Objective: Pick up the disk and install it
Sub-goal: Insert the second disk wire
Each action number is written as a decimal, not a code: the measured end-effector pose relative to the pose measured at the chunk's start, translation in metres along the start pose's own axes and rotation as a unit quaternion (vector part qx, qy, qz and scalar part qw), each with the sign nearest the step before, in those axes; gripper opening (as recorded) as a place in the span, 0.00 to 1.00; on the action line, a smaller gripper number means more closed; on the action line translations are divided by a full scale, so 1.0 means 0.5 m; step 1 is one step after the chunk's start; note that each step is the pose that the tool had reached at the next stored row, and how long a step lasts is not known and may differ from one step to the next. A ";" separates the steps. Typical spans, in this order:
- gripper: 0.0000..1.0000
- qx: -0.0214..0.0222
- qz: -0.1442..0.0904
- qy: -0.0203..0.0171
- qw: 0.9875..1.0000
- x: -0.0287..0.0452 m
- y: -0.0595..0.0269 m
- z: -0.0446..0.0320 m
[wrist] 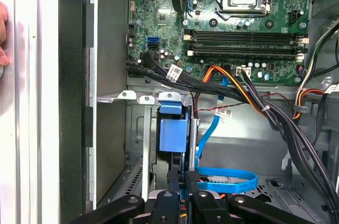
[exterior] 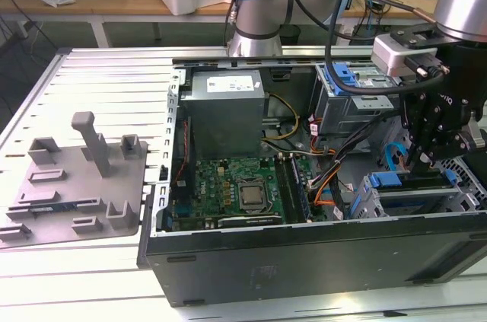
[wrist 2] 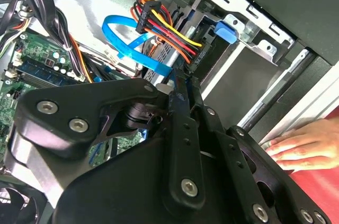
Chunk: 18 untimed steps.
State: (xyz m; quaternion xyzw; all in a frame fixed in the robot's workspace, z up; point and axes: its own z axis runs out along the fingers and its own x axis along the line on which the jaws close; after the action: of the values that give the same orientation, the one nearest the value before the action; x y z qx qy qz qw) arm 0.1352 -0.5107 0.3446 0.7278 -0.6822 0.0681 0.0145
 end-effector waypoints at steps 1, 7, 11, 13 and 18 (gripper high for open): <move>0.16 0.000 0.000 0.000 1.000 0.000 0.000 0.000; 0.16 0.000 0.002 0.000 1.000 0.000 0.000 0.000; 0.16 0.000 0.004 0.000 1.000 0.000 0.000 0.000; 0.16 -0.001 0.005 0.000 1.000 0.001 0.000 0.001; 0.16 -0.001 0.009 0.001 1.000 0.001 0.000 0.001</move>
State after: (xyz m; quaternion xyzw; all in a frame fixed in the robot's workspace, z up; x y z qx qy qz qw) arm 0.1352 -0.5110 0.3441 0.7216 -0.6888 0.0680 0.0151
